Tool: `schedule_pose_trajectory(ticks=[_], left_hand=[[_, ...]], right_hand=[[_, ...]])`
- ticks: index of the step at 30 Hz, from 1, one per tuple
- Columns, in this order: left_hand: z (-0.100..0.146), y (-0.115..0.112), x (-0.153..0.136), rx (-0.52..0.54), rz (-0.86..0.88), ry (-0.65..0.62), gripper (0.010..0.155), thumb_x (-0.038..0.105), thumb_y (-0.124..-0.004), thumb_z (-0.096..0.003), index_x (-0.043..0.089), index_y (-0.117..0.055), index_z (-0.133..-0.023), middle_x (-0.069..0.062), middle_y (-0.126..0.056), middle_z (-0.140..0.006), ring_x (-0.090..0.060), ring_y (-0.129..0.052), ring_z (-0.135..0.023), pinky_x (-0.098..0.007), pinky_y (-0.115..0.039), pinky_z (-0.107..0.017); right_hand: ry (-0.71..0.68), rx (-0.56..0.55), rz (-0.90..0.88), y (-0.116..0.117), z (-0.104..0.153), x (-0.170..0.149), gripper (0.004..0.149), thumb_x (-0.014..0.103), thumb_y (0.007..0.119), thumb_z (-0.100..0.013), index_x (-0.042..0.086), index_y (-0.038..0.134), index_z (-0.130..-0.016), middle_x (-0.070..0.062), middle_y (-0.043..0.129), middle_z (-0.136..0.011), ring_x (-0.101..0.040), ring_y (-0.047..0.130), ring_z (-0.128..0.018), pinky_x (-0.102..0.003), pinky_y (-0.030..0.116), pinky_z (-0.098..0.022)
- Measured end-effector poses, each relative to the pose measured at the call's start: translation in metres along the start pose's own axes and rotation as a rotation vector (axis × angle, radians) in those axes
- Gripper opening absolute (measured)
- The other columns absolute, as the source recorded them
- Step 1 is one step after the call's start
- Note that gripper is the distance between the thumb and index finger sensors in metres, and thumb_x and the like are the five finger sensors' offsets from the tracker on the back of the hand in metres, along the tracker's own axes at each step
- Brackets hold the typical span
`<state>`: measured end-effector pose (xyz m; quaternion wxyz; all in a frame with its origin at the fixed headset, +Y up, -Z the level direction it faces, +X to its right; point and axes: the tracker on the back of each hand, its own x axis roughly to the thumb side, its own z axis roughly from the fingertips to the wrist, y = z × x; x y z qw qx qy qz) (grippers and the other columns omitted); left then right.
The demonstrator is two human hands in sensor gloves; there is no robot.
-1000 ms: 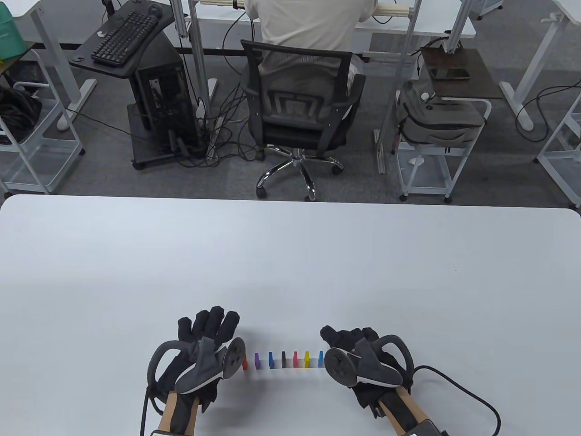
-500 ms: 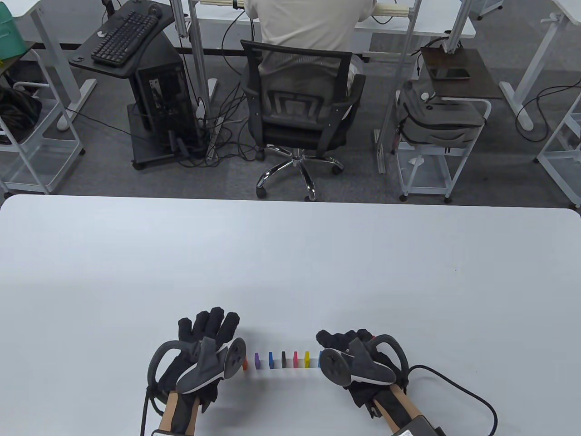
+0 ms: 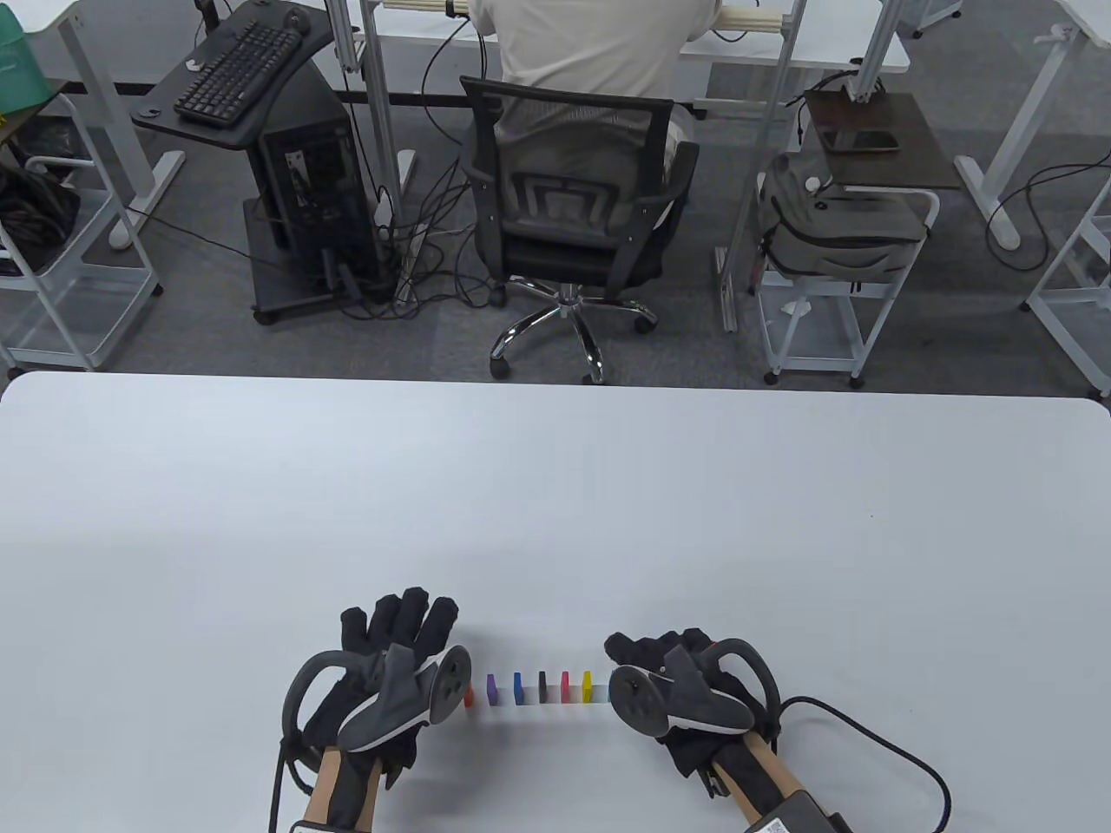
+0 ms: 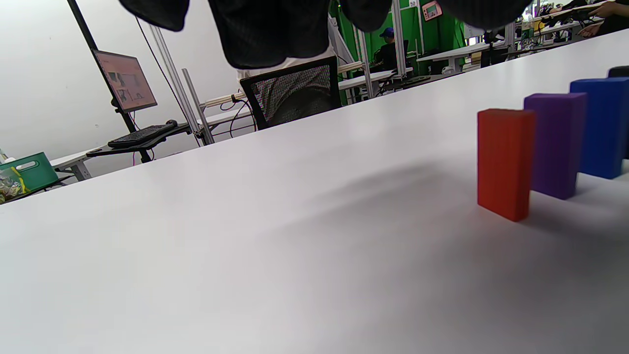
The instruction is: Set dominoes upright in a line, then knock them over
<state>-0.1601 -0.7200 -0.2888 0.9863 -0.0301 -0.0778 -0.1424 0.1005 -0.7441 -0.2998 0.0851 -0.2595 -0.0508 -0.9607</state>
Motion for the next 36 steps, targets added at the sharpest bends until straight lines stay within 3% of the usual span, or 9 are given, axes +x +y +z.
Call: schedule_pose_trajectory(ticks=[12, 22, 31, 36], left_hand=[[0.0, 0.001, 0.0, -0.005, -0.01, -0.001, 0.075, 0.059, -0.059, -0.0502, 0.032, -0.037, -0.116, -0.007, -0.051, -0.125, -0.031, -0.062, -0.115, -0.061, -0.049, -0.08], [0.001, 0.001, -0.001, 0.001, 0.001, 0.002, 0.075, 0.059, -0.059, -0.0503, 0.032, -0.037, -0.116, -0.007, -0.051, -0.125, -0.031, -0.062, -0.115, -0.061, -0.049, -0.08], [0.0, 0.001, -0.002, 0.004, 0.016, 0.005, 0.075, 0.059, -0.059, -0.0503, 0.032, -0.037, -0.116, -0.007, -0.051, -0.125, -0.032, -0.062, -0.115, -0.061, -0.049, -0.08], [0.0, 0.001, -0.002, 0.005, 0.01, 0.003, 0.075, 0.059, -0.059, -0.0503, 0.032, -0.037, -0.116, -0.007, -0.051, -0.125, -0.032, -0.062, -0.115, -0.061, -0.049, -0.08]], right_hand=[[-0.001, 0.01, -0.017, -0.004, 0.002, -0.003, 0.072, 0.034, 0.081, -0.052, 0.015, 0.044, -0.112, -0.008, 0.071, -0.107, -0.039, 0.075, -0.096, -0.066, 0.058, -0.071], [0.089, -0.042, -0.138, -0.027, 0.017, -0.032, 0.065, 0.037, 0.077, -0.055, 0.015, 0.05, -0.11, -0.016, 0.066, -0.111, -0.045, 0.074, -0.099, -0.066, 0.055, -0.072], [0.416, 0.103, -0.103, -0.019, 0.011, -0.063, 0.046, 0.04, 0.065, -0.062, 0.012, 0.065, -0.099, -0.019, 0.081, -0.095, -0.04, 0.087, -0.08, -0.065, 0.065, -0.065], [0.593, 0.279, -0.057, -0.003, -0.012, -0.072, 0.052, 0.044, 0.057, -0.064, 0.007, 0.066, -0.099, -0.022, 0.082, -0.091, -0.041, 0.088, -0.075, -0.066, 0.065, -0.063]])
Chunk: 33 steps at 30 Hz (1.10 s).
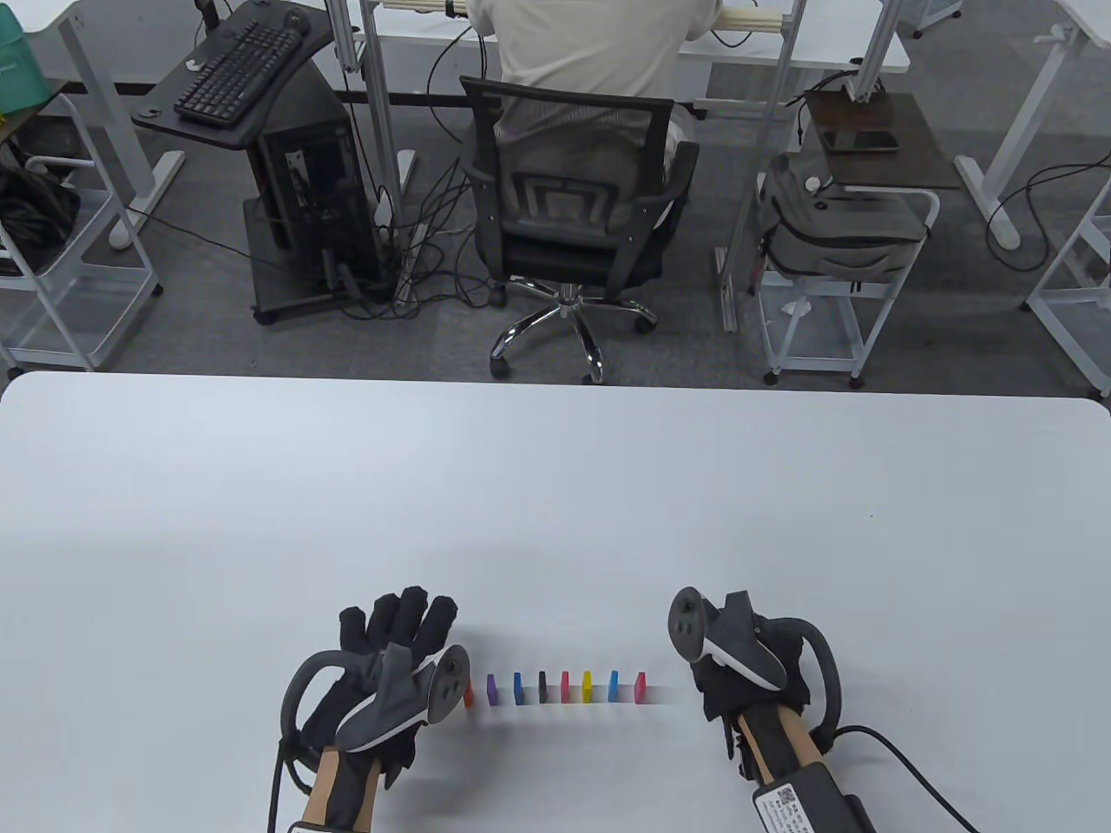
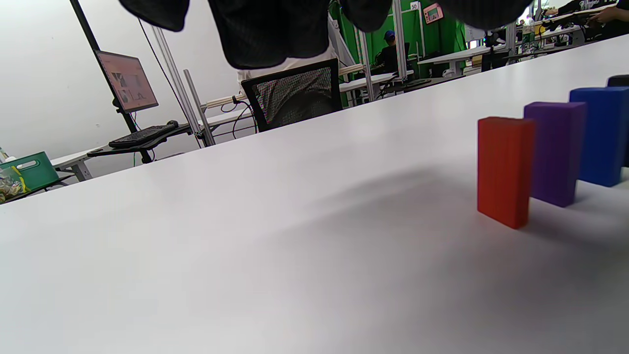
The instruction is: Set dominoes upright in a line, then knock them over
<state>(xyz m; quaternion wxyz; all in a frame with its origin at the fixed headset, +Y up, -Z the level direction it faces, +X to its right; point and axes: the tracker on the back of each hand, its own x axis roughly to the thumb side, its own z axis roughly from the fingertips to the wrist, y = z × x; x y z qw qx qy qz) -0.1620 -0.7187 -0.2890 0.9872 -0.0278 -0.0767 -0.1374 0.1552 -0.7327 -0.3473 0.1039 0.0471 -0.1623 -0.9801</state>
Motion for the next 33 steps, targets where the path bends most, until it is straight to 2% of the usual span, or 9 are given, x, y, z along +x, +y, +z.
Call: schedule_pose_trajectory(ticks=[2, 7, 12, 18, 25, 33], left_hand=[[0.0, 0.0, 0.0, -0.001, 0.001, -0.001, 0.075, 0.059, -0.059, -0.0503, 0.032, -0.037, -0.116, -0.007, -0.051, -0.125, -0.032, -0.062, -0.115, -0.061, -0.049, -0.08], [0.0, 0.0, 0.001, 0.003, -0.007, -0.004, 0.075, 0.059, -0.059, -0.0503, 0.032, -0.037, -0.116, -0.007, -0.051, -0.125, -0.032, -0.062, -0.115, -0.061, -0.049, -0.08], [-0.001, 0.0, 0.001, 0.006, -0.005, -0.002, 0.075, 0.059, -0.059, -0.0503, 0.032, -0.037, -0.116, -0.007, -0.051, -0.125, -0.031, -0.062, -0.115, -0.061, -0.049, -0.08], [0.0, 0.0, 0.002, -0.002, -0.016, 0.001, 0.075, 0.059, -0.059, -0.0503, 0.032, -0.037, -0.116, -0.007, -0.051, -0.125, -0.032, -0.062, -0.115, -0.061, -0.049, -0.08], [0.0, -0.001, 0.002, -0.014, -0.022, 0.005, 0.075, 0.059, -0.059, -0.0503, 0.032, -0.037, -0.116, -0.007, -0.051, -0.125, -0.032, -0.062, -0.115, -0.061, -0.049, -0.08], [-0.001, -0.001, 0.002, -0.013, -0.019, 0.003, 0.075, 0.059, -0.059, -0.0504, 0.032, -0.036, -0.116, -0.007, -0.051, -0.125, -0.031, -0.062, -0.115, -0.061, -0.049, -0.08]], right_hand=[[0.05, 0.073, 0.003, 0.004, -0.01, 0.003, 0.056, 0.046, 0.055, -0.064, 0.005, 0.066, -0.1, -0.024, 0.081, -0.092, -0.042, 0.087, -0.075, -0.067, 0.065, -0.063], [0.151, 0.126, 0.065, 0.012, -0.026, 0.011, 0.059, 0.05, 0.055, -0.064, 0.005, 0.07, -0.099, -0.022, 0.084, -0.09, -0.041, 0.088, -0.074, -0.066, 0.065, -0.062], [0.2, 0.217, 0.034, 0.016, -0.034, 0.014, 0.061, 0.051, 0.055, -0.064, 0.003, 0.07, -0.099, -0.022, 0.083, -0.091, -0.042, 0.087, -0.076, -0.067, 0.064, -0.063], [0.246, 0.245, 0.077, 0.015, -0.041, 0.024, 0.06, 0.049, 0.059, -0.064, 0.0, 0.071, -0.098, -0.024, 0.084, -0.09, -0.043, 0.088, -0.074, -0.067, 0.064, -0.063], [0.3, 0.284, 0.046, 0.012, -0.049, 0.028, 0.056, 0.043, 0.064, -0.065, -0.004, 0.073, -0.094, -0.022, 0.087, -0.084, -0.041, 0.091, -0.068, -0.066, 0.067, -0.061], [0.284, 0.222, 0.043, 0.006, -0.039, 0.018, 0.053, 0.047, 0.065, -0.062, 0.002, 0.071, -0.09, -0.017, 0.089, -0.082, -0.035, 0.095, -0.067, -0.062, 0.072, -0.06]])
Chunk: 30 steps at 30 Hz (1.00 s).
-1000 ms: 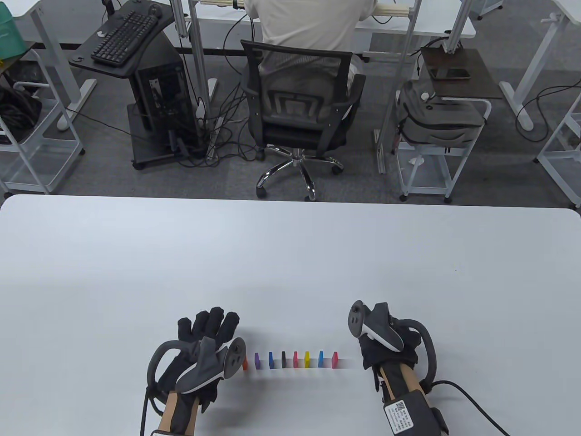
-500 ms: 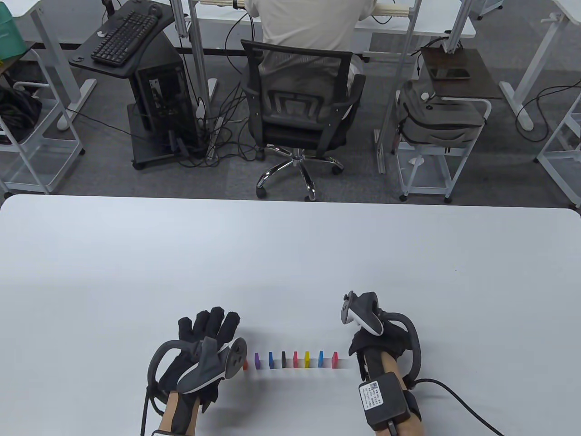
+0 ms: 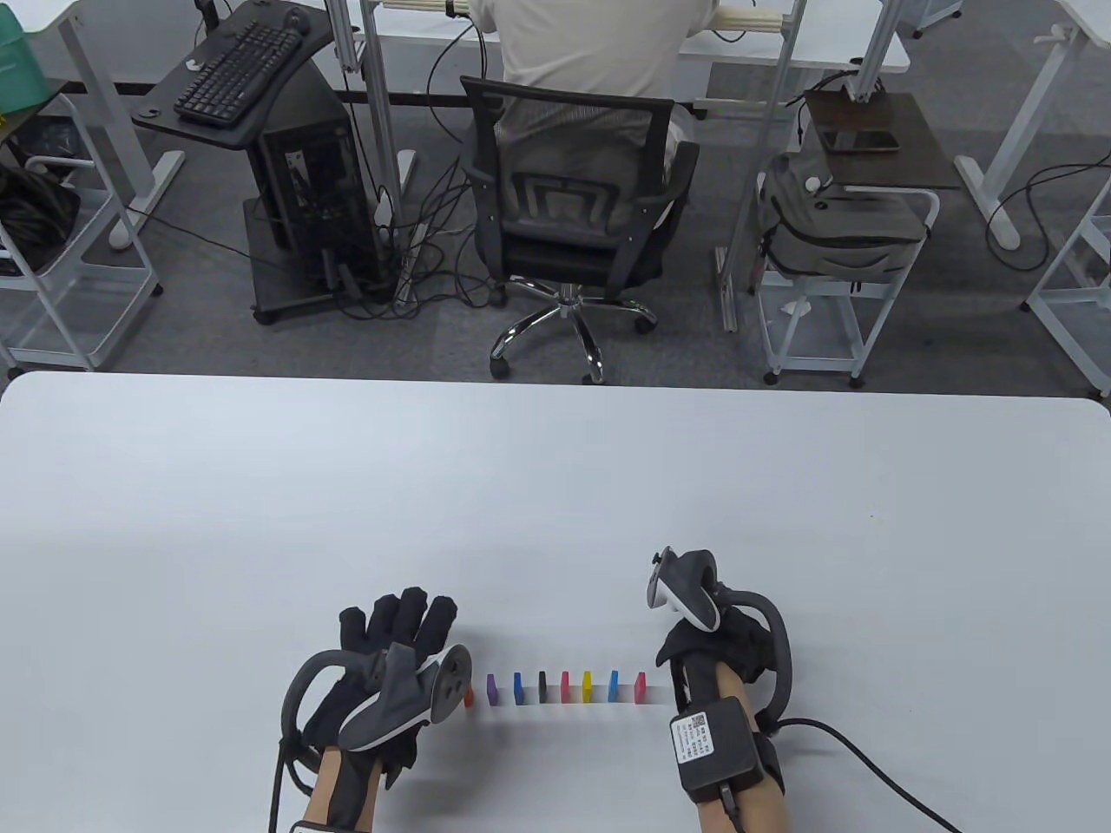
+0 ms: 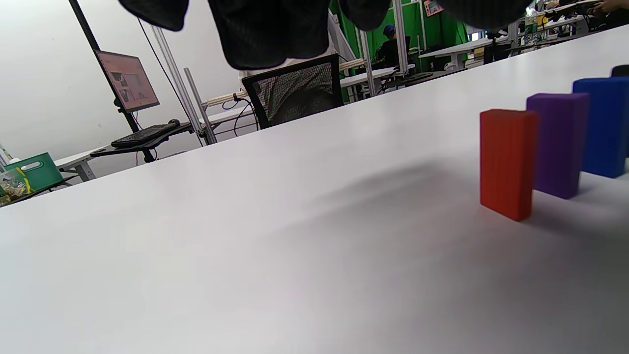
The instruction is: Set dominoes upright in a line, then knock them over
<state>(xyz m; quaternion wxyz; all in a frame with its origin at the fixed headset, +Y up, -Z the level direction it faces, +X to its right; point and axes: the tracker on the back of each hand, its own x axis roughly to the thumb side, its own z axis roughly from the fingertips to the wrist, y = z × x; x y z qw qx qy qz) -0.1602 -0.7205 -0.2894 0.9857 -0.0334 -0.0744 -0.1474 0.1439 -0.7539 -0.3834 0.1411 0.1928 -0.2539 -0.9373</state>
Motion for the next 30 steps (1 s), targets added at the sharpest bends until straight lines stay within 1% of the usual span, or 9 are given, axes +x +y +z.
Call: schedule_pose_trajectory(ticks=[4, 6, 8, 10, 12, 16, 19, 23, 30], left_hand=[[0.0, 0.0, 0.0, 0.006, 0.003, -0.001, 0.075, 0.059, -0.059, -0.0504, 0.032, -0.036, -0.116, -0.007, -0.051, -0.125, -0.032, -0.062, -0.115, -0.061, -0.049, -0.08], [0.0, 0.0, 0.0, 0.007, 0.009, -0.002, 0.075, 0.059, -0.059, -0.0503, 0.032, -0.036, -0.116, -0.007, -0.051, -0.125, -0.032, -0.062, -0.115, -0.061, -0.049, -0.08], [0.0, 0.0, 0.0, 0.008, 0.009, -0.002, 0.075, 0.059, -0.059, -0.0503, 0.031, -0.036, -0.116, -0.007, -0.051, -0.125, -0.031, -0.062, -0.115, -0.061, -0.049, -0.08], [-0.001, 0.0, 0.0, 0.01, 0.007, -0.002, 0.075, 0.059, -0.059, -0.0503, 0.032, -0.036, -0.116, -0.007, -0.051, -0.125, -0.032, -0.062, -0.115, -0.061, -0.049, -0.08], [-0.001, 0.0, 0.0, 0.012, 0.01, -0.001, 0.075, 0.059, -0.059, -0.0503, 0.031, -0.036, -0.116, -0.007, -0.051, -0.125, -0.032, -0.062, -0.115, -0.061, -0.049, -0.08], [-0.001, 0.0, 0.0, 0.015, 0.011, -0.001, 0.075, 0.059, -0.059, -0.0504, 0.032, -0.036, -0.116, -0.007, -0.051, -0.125, -0.032, -0.062, -0.115, -0.061, -0.049, -0.08], [-0.001, 0.0, 0.001, 0.024, 0.01, -0.005, 0.075, 0.059, -0.059, -0.0504, 0.032, -0.036, -0.116, -0.007, -0.051, -0.125, -0.032, -0.062, -0.115, -0.061, -0.049, -0.08], [-0.001, 0.0, 0.001, 0.032, 0.004, -0.005, 0.075, 0.059, -0.059, -0.0504, 0.032, -0.037, -0.116, -0.007, -0.051, -0.125, -0.031, -0.062, -0.115, -0.061, -0.048, -0.08], [-0.002, -0.003, 0.001, 0.019, -0.005, -0.003, 0.075, 0.059, -0.059, -0.0504, 0.032, -0.037, -0.116, -0.007, -0.051, -0.125, -0.032, -0.062, -0.115, -0.061, -0.048, -0.08]], right_hand=[[-0.091, -0.002, -0.064, -0.001, 0.004, -0.01, 0.054, 0.042, 0.066, -0.063, -0.001, 0.061, -0.097, -0.016, 0.086, -0.084, -0.032, 0.094, -0.067, -0.06, 0.072, -0.061], [-0.156, -0.034, -0.096, -0.001, 0.008, -0.017, 0.057, 0.037, 0.064, -0.064, -0.001, 0.049, -0.104, -0.014, 0.085, -0.084, -0.033, 0.092, -0.068, -0.061, 0.07, -0.062], [-0.214, -0.061, -0.142, -0.002, 0.016, -0.029, 0.058, 0.033, 0.061, -0.066, 0.007, 0.038, -0.112, -0.015, 0.085, -0.085, -0.035, 0.091, -0.069, -0.063, 0.068, -0.063], [-0.27, -0.087, -0.173, -0.003, 0.024, -0.039, 0.044, 0.028, 0.058, -0.067, 0.017, 0.051, -0.109, -0.019, 0.082, -0.091, -0.04, 0.088, -0.075, -0.065, 0.065, -0.064], [-0.326, -0.143, -0.174, -0.004, 0.034, -0.048, 0.04, 0.023, 0.058, -0.066, 0.021, 0.055, -0.106, -0.022, 0.077, -0.097, -0.046, 0.084, -0.082, -0.067, 0.061, -0.066], [-0.47, -0.236, -0.17, -0.002, 0.048, -0.057, 0.041, 0.017, 0.057, -0.063, 0.012, 0.05, -0.103, -0.02, 0.071, -0.103, -0.047, 0.079, -0.088, -0.067, 0.059, -0.068], [-0.511, -0.315, -0.183, 0.002, 0.058, -0.059, 0.042, 0.017, 0.059, -0.062, 0.008, 0.051, -0.102, -0.022, 0.068, -0.103, -0.045, 0.08, -0.085, -0.067, 0.061, -0.067], [-0.628, -0.338, -0.222, 0.002, 0.064, -0.06, 0.041, 0.019, 0.063, -0.06, 0.009, 0.053, -0.099, -0.025, 0.064, -0.102, -0.043, 0.079, -0.084, -0.067, 0.061, -0.068], [-0.752, -0.398, -0.18, 0.006, 0.07, -0.054, 0.04, 0.022, 0.071, -0.056, 0.016, 0.062, -0.094, -0.017, 0.07, -0.101, -0.037, 0.083, -0.084, -0.063, 0.064, -0.069]])
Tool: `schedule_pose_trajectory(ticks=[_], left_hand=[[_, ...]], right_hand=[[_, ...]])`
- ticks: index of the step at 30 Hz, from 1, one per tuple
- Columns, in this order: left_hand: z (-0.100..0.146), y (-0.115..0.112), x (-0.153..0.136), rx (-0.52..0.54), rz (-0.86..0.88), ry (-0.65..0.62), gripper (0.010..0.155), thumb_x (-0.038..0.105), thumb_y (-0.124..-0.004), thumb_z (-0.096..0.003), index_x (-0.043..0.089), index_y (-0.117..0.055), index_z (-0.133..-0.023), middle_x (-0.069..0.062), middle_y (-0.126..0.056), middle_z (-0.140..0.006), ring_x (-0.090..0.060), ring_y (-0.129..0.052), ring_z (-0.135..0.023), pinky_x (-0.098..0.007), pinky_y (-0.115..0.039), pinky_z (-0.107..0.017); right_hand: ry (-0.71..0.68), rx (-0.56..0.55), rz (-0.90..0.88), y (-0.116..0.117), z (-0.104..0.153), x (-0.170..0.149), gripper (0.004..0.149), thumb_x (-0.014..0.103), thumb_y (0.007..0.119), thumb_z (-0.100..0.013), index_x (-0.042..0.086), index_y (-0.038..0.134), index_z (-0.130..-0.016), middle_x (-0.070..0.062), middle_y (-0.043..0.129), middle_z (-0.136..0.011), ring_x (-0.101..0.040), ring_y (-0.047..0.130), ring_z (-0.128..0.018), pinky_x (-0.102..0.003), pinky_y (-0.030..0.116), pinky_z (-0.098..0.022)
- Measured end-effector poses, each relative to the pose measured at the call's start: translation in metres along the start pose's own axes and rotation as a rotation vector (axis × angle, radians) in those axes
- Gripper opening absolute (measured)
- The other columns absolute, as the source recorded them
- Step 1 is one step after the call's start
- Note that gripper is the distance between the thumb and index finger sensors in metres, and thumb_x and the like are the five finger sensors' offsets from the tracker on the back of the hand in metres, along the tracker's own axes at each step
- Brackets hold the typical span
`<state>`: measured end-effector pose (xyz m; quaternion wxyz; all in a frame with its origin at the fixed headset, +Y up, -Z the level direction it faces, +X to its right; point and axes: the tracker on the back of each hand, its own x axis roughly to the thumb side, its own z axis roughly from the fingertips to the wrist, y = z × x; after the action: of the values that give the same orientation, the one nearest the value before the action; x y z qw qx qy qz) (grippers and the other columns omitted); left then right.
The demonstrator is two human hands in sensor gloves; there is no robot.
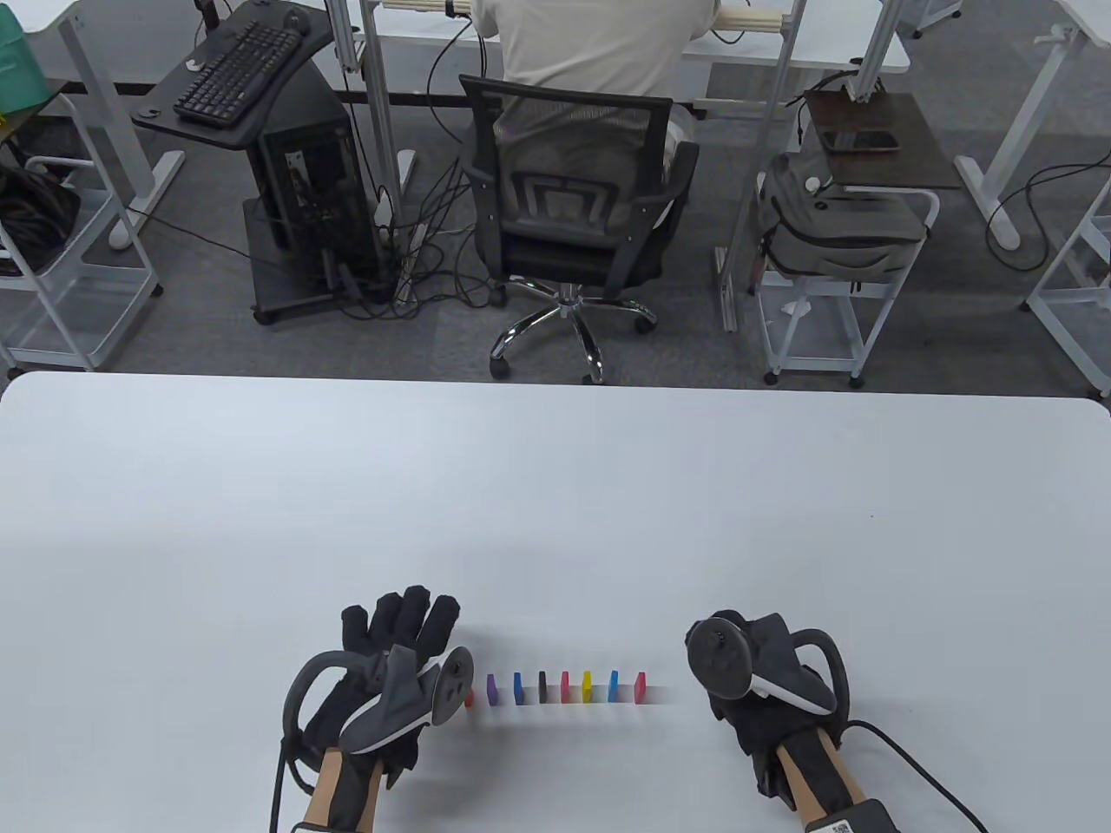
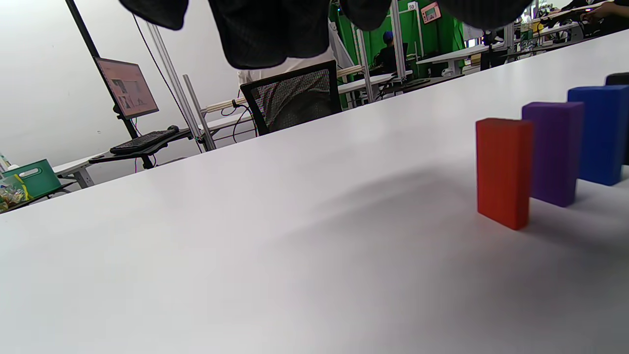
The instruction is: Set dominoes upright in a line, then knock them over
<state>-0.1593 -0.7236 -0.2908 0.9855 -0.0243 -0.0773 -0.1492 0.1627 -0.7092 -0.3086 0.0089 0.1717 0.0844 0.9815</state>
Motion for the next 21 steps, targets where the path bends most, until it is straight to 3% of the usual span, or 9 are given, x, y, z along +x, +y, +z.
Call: schedule_pose_trajectory(ticks=[2, 5, 8, 21], left_hand=[[0.0, 0.0, 0.0, 0.0, -0.002, 0.001, 0.075, 0.059, -0.059, -0.0503, 0.032, -0.037, -0.116, -0.007, -0.051, -0.125, -0.031, -0.062, -0.115, -0.061, -0.048, -0.08], [0.0, 0.0, 0.0, 0.0, -0.002, 0.001, 0.075, 0.059, -0.059, -0.0504, 0.032, -0.036, -0.116, -0.007, -0.051, -0.125, -0.032, -0.062, -0.115, -0.061, -0.048, -0.08], [0.001, 0.0, 0.0, 0.0, -0.003, 0.001, 0.075, 0.059, -0.059, -0.0504, 0.032, -0.036, -0.116, -0.007, -0.051, -0.125, -0.031, -0.062, -0.115, -0.061, -0.048, -0.08], [0.001, 0.001, 0.0, -0.003, -0.011, -0.001, 0.075, 0.059, -0.059, -0.0504, 0.032, -0.036, -0.116, -0.007, -0.051, -0.125, -0.031, -0.062, -0.115, -0.061, -0.048, -0.08]], right_hand=[[-0.024, -0.028, 0.041, 0.003, 0.0, 0.005, 0.042, 0.023, 0.073, -0.055, 0.02, 0.063, -0.095, -0.012, 0.074, -0.1, -0.035, 0.085, -0.083, -0.062, 0.065, -0.069], [-0.054, -0.038, 0.084, 0.009, -0.001, 0.012, 0.056, 0.027, 0.077, -0.053, 0.021, 0.055, -0.104, -0.006, 0.079, -0.099, -0.033, 0.086, -0.085, -0.062, 0.064, -0.07], [-0.078, -0.033, 0.127, 0.017, -0.003, 0.022, 0.067, 0.029, 0.079, -0.052, 0.017, 0.047, -0.109, -0.003, 0.081, -0.098, -0.031, 0.085, -0.087, -0.062, 0.064, -0.07], [-0.108, -0.034, 0.19, 0.037, -0.01, 0.034, 0.068, 0.031, 0.079, -0.052, 0.015, 0.046, -0.11, -0.002, 0.08, -0.099, -0.031, 0.083, -0.088, -0.062, 0.063, -0.07]])
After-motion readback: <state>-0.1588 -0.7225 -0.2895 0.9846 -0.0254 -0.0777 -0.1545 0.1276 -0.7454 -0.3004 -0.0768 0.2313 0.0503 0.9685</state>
